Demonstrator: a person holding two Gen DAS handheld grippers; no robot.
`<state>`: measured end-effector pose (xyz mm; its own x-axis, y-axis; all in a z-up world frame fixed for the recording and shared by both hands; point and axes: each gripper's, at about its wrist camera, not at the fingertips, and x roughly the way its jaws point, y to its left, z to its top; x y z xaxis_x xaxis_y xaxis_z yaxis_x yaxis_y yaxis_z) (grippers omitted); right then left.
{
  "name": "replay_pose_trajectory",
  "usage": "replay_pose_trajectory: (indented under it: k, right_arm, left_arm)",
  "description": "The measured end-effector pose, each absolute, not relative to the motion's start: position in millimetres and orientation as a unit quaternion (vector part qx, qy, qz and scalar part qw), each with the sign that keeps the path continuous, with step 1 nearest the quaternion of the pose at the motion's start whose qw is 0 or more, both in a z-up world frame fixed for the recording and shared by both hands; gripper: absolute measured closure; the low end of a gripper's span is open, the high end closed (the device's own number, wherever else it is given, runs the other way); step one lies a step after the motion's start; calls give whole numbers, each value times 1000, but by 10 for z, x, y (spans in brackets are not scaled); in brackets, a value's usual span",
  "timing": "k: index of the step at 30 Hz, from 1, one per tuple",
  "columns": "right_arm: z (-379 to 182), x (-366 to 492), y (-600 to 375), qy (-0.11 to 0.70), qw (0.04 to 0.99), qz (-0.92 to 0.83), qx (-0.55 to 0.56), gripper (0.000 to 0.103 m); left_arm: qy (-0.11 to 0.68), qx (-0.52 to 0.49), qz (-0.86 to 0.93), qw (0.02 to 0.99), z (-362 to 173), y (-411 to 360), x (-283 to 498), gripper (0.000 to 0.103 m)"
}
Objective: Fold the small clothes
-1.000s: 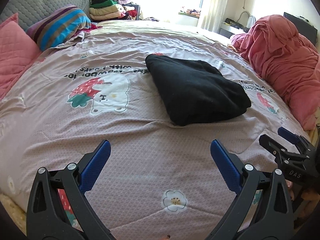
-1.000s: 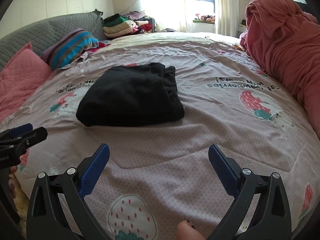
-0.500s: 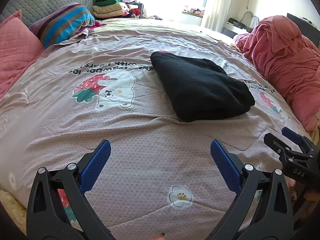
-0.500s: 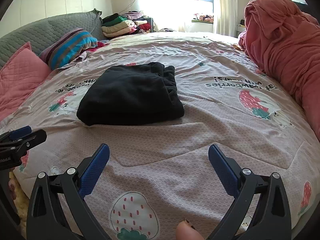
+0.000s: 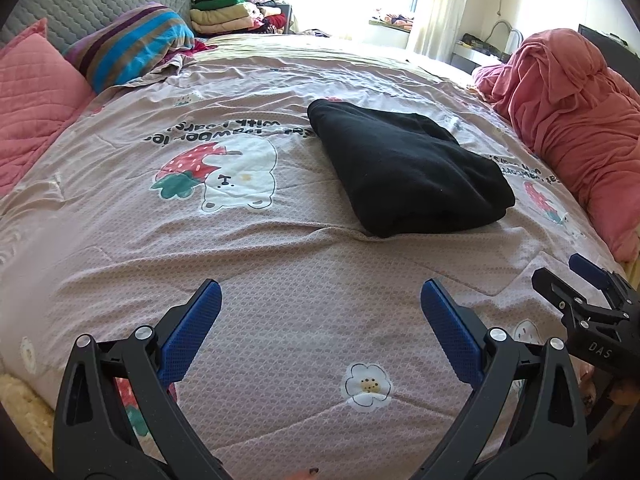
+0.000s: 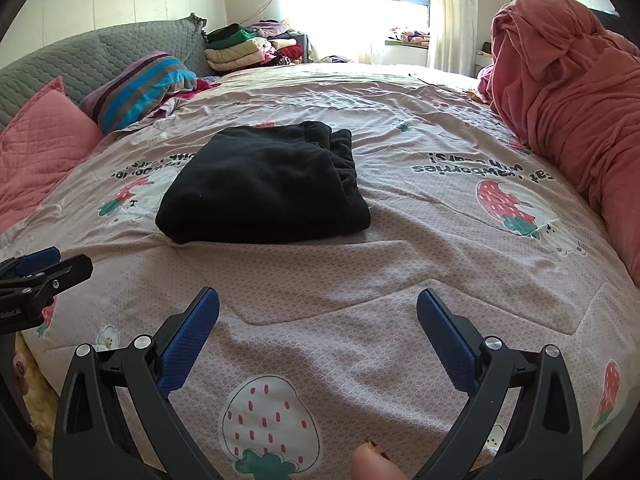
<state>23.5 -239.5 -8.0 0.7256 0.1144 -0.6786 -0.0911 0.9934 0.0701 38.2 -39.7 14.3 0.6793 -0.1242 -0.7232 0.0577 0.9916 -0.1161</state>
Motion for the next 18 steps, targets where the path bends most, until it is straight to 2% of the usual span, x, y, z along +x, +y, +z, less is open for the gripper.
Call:
replay_pose_trajectory:
  k: [18]
  right_arm:
    - [-83, 199, -2382, 367, 928, 55, 13, 5]
  left_arm:
    - [401, -37, -41, 915, 134, -395, 359, 9]
